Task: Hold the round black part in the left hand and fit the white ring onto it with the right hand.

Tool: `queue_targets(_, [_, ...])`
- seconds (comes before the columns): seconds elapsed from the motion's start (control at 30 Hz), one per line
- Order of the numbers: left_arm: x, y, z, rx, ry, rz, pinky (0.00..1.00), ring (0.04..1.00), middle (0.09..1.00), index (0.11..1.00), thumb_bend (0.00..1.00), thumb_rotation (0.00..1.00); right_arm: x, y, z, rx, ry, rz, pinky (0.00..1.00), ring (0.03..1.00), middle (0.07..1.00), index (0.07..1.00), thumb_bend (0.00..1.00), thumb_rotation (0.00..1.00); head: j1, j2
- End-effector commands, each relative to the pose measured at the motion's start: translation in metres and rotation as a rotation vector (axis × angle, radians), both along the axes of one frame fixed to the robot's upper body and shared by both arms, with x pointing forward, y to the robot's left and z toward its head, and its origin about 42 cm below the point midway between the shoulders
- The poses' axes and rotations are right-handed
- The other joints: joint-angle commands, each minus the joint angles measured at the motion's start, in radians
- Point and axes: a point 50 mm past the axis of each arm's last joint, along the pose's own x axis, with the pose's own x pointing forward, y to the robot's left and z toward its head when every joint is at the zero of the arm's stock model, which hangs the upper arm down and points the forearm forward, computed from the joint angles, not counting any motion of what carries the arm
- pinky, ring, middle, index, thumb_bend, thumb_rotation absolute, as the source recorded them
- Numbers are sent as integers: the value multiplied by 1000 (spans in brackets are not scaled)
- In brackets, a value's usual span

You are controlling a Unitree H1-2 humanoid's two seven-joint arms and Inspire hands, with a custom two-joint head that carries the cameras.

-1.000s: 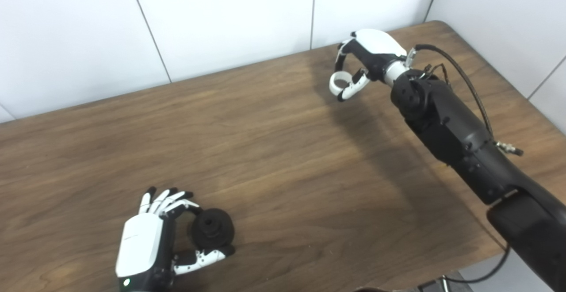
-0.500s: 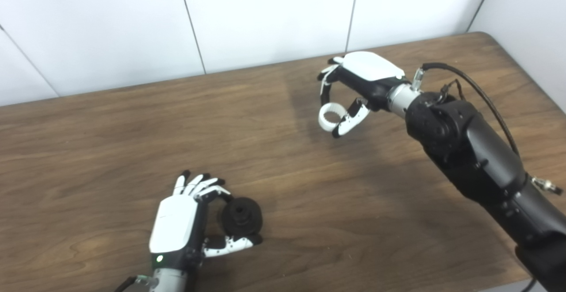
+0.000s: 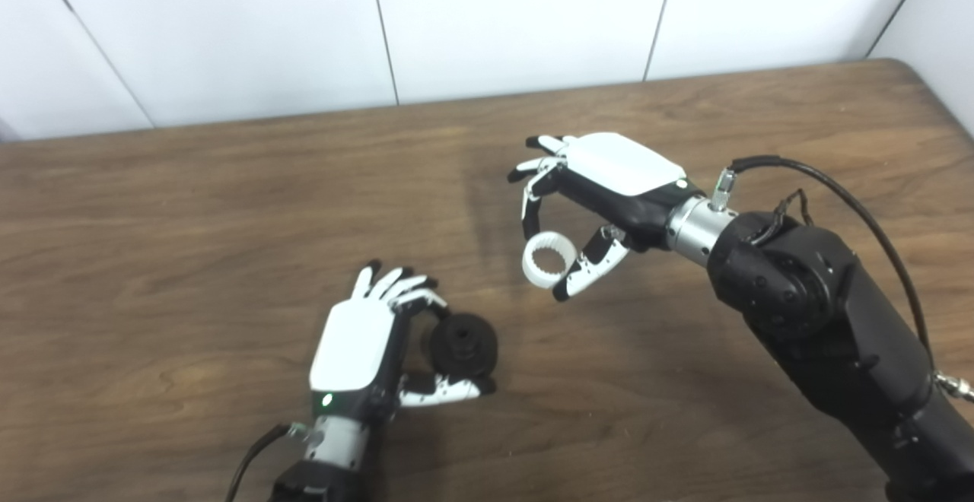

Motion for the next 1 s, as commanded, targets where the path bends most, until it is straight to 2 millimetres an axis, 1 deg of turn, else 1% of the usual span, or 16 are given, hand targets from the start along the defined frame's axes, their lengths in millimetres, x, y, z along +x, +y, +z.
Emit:
queue_targets(0.0, [5,-5,7,4,-51,-1,1000,882,790,486,520,55,-8,9,17,12,-82,54,1000,1000,872,485,521,138,13,3])
queue_targets(0.1, [6,-9,6,-1,-58,0,1000,885,789,486,520,55,-15,15,17,18,-77,87,1000,1000,868,485,521,140,31,9])
queue_targets(0.27, [7,-16,7,-3,-58,1,1000,892,793,486,519,55,-19,23,18,20,-74,117,1000,1000,869,486,520,139,52,16])
queue_targets(0.6, [9,-23,11,-6,-60,7,1000,889,794,486,520,55,-18,36,15,43,-71,159,1000,1000,867,485,521,139,68,29])
queue_targets(0.77, [9,-24,12,-9,-64,6,1000,893,794,486,520,55,-18,39,13,39,-62,168,1000,1000,868,485,522,137,66,33])
queue_targets(0.97, [9,-24,13,-3,-65,5,1000,895,795,486,520,56,-16,40,3,14,-59,169,1000,1000,864,485,521,139,66,37])
